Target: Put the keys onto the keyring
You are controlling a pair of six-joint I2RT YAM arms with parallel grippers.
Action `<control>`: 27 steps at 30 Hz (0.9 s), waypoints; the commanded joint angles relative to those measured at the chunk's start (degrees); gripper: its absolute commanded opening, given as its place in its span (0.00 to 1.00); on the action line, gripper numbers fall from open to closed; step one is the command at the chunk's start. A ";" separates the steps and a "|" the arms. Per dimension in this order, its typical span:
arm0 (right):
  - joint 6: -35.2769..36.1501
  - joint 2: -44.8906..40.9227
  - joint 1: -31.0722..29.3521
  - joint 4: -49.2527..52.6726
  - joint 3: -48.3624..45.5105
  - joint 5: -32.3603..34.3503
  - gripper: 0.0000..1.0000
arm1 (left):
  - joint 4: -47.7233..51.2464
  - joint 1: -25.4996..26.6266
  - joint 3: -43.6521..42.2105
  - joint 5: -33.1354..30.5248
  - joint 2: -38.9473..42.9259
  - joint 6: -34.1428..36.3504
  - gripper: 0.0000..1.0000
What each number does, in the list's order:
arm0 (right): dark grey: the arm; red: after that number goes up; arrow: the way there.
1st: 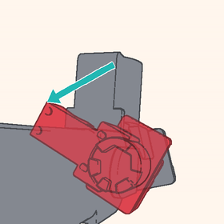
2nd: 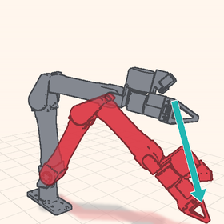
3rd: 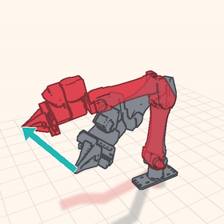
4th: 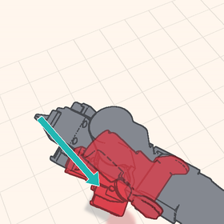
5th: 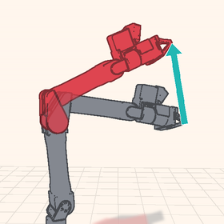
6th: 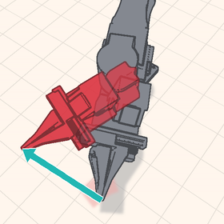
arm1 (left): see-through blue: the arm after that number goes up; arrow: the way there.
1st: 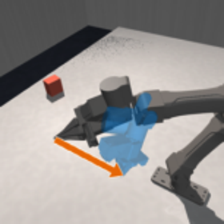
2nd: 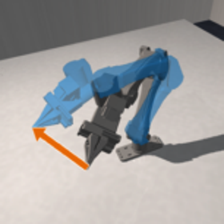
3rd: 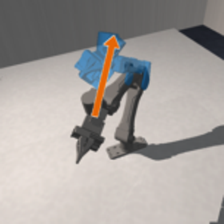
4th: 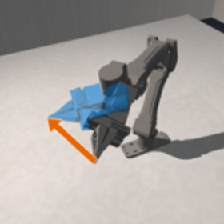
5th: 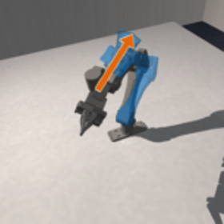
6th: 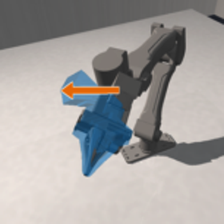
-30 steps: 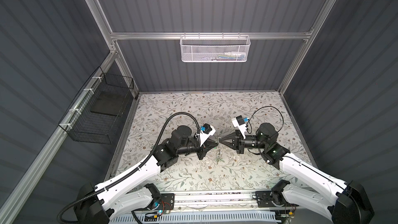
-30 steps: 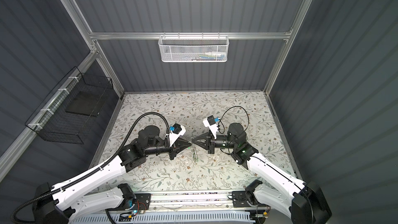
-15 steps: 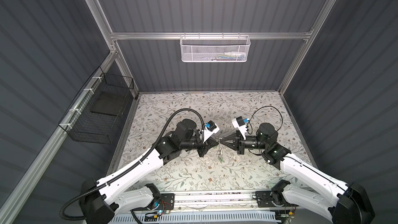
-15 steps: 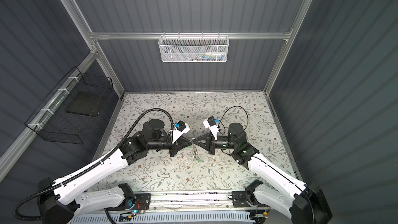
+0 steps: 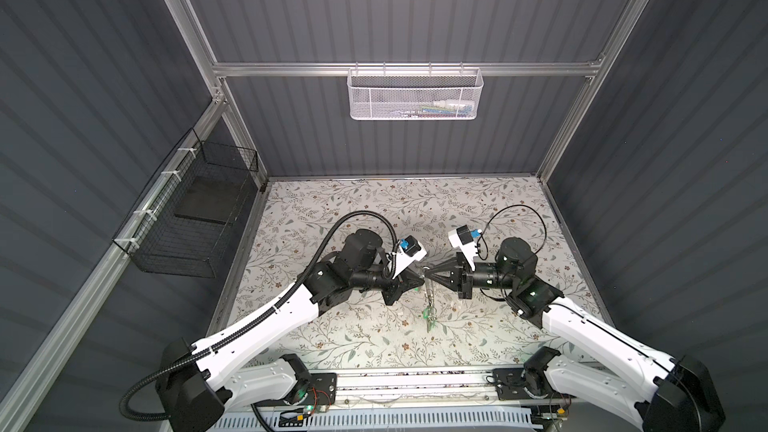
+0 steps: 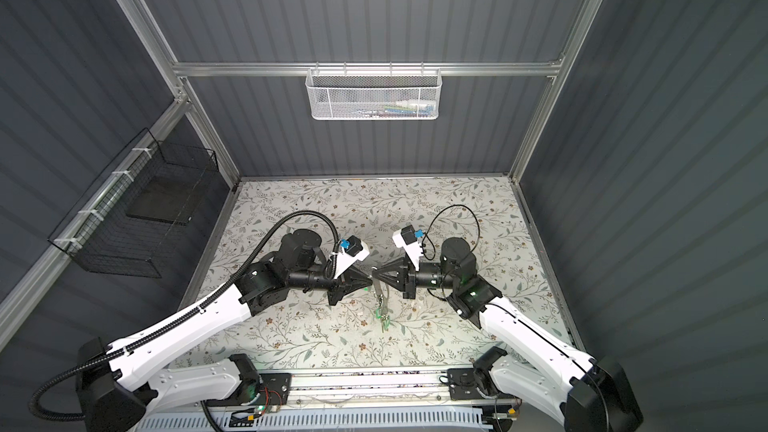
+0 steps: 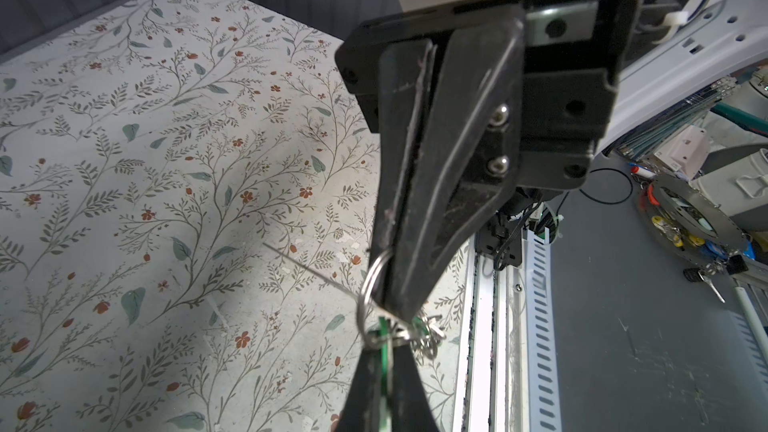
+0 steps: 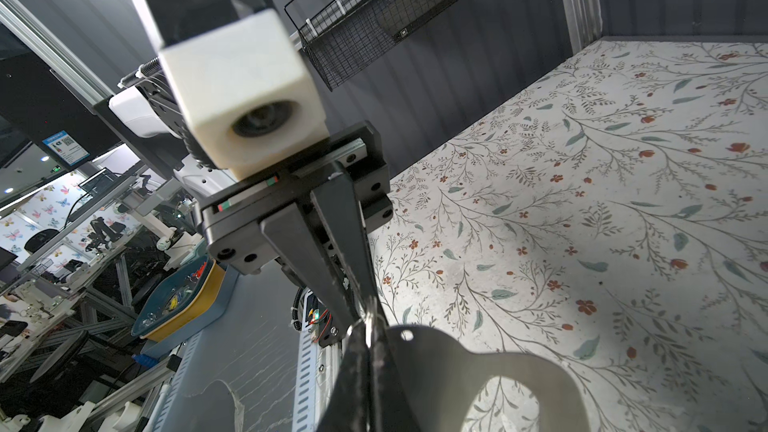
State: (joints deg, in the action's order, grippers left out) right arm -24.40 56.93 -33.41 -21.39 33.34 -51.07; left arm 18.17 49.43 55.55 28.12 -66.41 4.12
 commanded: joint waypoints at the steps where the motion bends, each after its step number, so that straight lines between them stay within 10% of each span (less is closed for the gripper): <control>1: 0.43 -0.81 -0.26 -2.03 1.44 0.18 0.01 | 1.20 0.16 1.94 4.09 -1.15 0.98 0.00; 27: 2.19 -0.47 -0.42 1.26 1.03 -4.19 0.01 | 6.08 -2.80 6.34 1.91 -0.96 4.23 0.00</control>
State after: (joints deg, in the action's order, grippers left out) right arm -23.09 56.93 -33.41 -20.45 33.34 -53.25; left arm 23.81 47.18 59.94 30.06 -68.01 6.74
